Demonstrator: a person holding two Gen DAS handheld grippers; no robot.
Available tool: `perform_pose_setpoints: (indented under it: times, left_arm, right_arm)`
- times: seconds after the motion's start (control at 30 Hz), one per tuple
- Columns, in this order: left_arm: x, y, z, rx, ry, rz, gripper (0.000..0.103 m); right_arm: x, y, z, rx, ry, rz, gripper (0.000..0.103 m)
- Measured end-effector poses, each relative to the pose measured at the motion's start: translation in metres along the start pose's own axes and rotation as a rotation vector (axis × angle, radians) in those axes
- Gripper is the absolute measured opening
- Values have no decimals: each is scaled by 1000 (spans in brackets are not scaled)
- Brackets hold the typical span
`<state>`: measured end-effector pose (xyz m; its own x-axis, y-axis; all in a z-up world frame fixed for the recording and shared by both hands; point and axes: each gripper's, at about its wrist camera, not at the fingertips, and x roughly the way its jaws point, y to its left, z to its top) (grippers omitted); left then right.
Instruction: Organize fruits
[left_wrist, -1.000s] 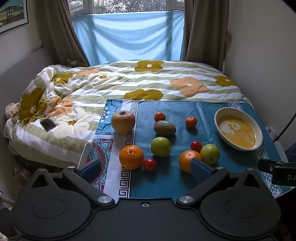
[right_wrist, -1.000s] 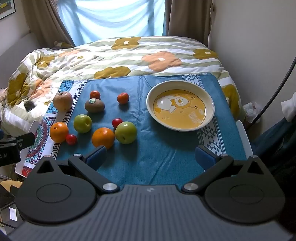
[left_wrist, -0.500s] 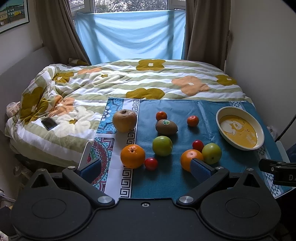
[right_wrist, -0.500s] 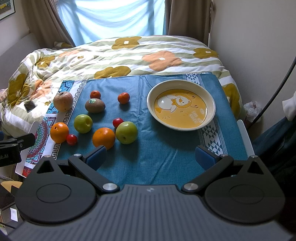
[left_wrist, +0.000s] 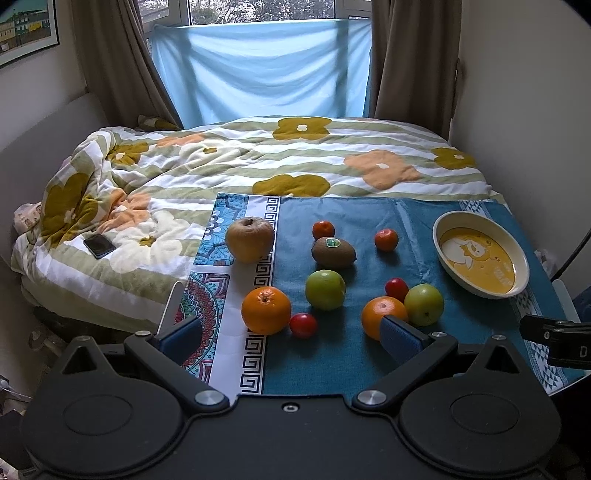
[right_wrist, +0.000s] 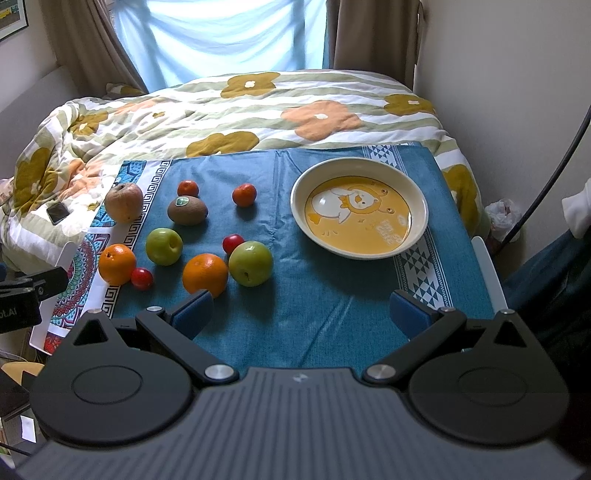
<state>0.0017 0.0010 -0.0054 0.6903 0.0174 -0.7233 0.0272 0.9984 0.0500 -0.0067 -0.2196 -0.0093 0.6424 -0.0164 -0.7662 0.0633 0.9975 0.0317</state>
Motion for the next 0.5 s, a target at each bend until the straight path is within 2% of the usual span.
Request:
perform_pose_setpoints:
  times: [0.5]
  left_arm:
    - [-1, 2, 2, -3, -2, 3, 103]
  right_arm:
    - [1, 0, 1, 1, 0, 2, 103]
